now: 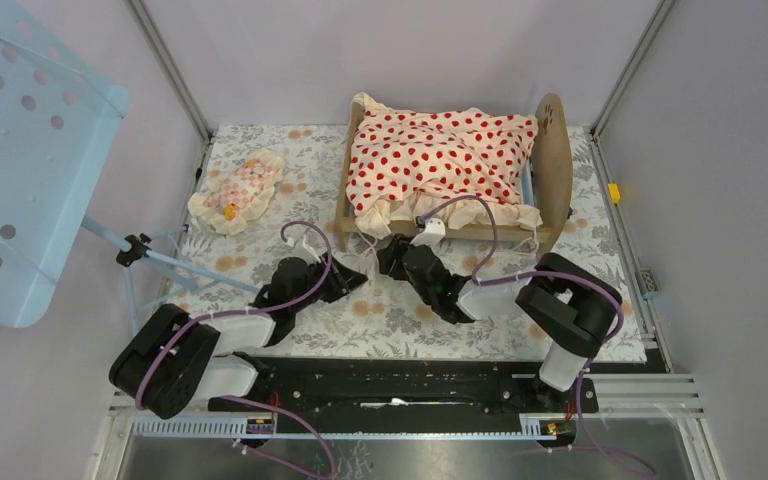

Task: Set up the pet bed
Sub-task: Tie the ropes to the bed frame.

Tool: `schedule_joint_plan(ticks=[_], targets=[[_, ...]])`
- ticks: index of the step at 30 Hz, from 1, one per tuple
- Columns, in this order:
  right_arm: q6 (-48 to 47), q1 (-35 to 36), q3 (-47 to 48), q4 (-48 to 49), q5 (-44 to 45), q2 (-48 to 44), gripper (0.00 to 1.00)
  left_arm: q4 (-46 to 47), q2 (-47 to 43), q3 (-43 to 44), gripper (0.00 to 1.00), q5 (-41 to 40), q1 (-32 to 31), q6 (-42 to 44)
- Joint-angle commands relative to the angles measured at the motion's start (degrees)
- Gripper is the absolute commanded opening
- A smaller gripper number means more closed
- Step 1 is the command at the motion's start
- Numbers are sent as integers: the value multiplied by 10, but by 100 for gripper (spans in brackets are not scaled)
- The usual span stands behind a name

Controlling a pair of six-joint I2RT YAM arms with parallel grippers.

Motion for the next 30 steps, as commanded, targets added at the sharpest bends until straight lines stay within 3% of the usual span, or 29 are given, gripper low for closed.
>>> schedule_joint_plan(ticks=[1, 9, 21, 30], targets=[[-17, -3, -30, 2, -18, -45, 57, 56, 25, 13, 35, 11, -9, 13], [-22, -2, -73, -9, -20, -81, 55, 61, 58, 0, 32, -9, -9, 2], [-30, -3, -96, -30, -14, -119, 57, -26, 32, -7, 32, -100, 0, 27], [-70, -3, -112, -61, -25, -175, 59, -11, 52, -6, 33, -103, 35, 32]])
